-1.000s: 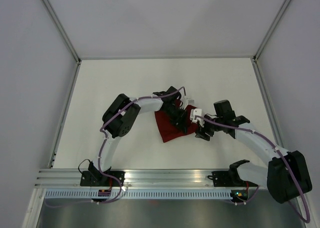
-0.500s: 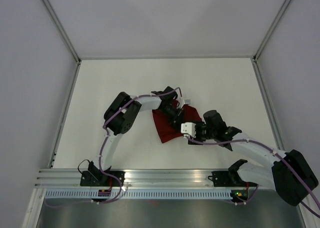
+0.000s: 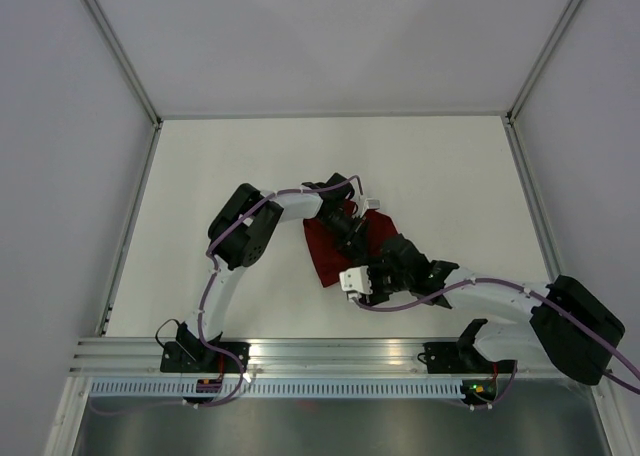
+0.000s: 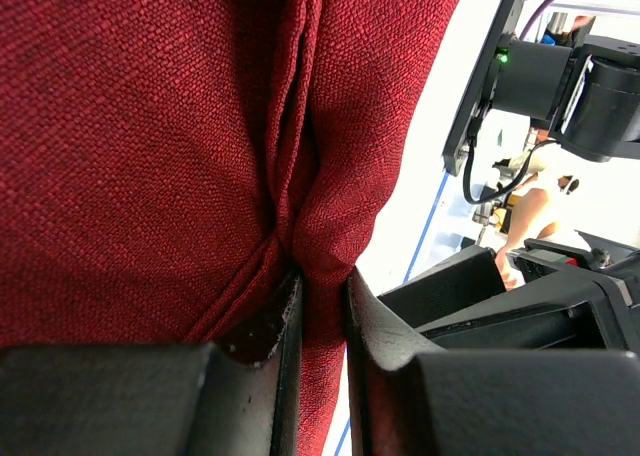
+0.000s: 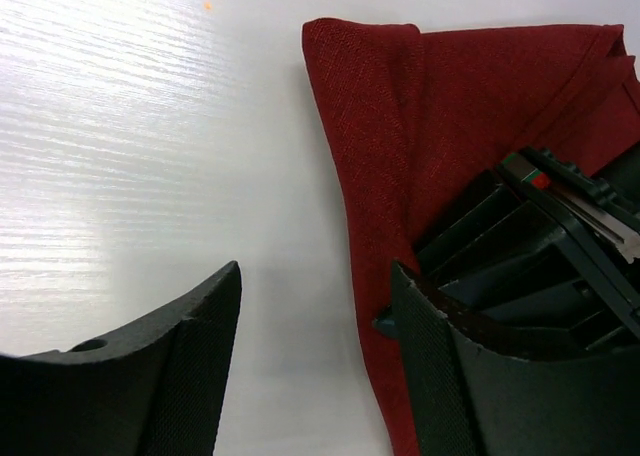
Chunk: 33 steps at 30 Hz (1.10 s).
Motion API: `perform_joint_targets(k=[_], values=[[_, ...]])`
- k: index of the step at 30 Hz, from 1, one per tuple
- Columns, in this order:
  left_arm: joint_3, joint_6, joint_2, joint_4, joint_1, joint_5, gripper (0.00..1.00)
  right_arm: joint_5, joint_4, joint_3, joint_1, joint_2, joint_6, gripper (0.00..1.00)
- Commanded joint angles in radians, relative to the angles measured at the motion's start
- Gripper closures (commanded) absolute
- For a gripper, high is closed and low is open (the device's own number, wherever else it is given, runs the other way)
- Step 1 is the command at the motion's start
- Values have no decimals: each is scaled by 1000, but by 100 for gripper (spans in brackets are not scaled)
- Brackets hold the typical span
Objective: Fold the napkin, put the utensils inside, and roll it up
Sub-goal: Roll the napkin at the center of the board.
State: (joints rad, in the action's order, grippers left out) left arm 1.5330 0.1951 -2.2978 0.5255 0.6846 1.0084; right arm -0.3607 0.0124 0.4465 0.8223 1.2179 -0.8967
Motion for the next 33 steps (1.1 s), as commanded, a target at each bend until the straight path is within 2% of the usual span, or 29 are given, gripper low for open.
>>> perform_joint_targets(k=[1,5,13,25,33], values=[[-4,40,-64,84,-8,-94,98,57,-94,9,9,6,-30,34],[-4,38,-71,87,-13,-85,98,79,-94,-28,-14,-66,-68,34],[-2,35,-80,91,-25,-68,98,-61,52,23,-207,-54,-139,34],[-2,35,-78,97,-33,-53,98,-133,26,15,-209,-1,-165,34],[1,35,-78,103,-33,-48,98,-118,-32,32,-189,60,-168,35]])
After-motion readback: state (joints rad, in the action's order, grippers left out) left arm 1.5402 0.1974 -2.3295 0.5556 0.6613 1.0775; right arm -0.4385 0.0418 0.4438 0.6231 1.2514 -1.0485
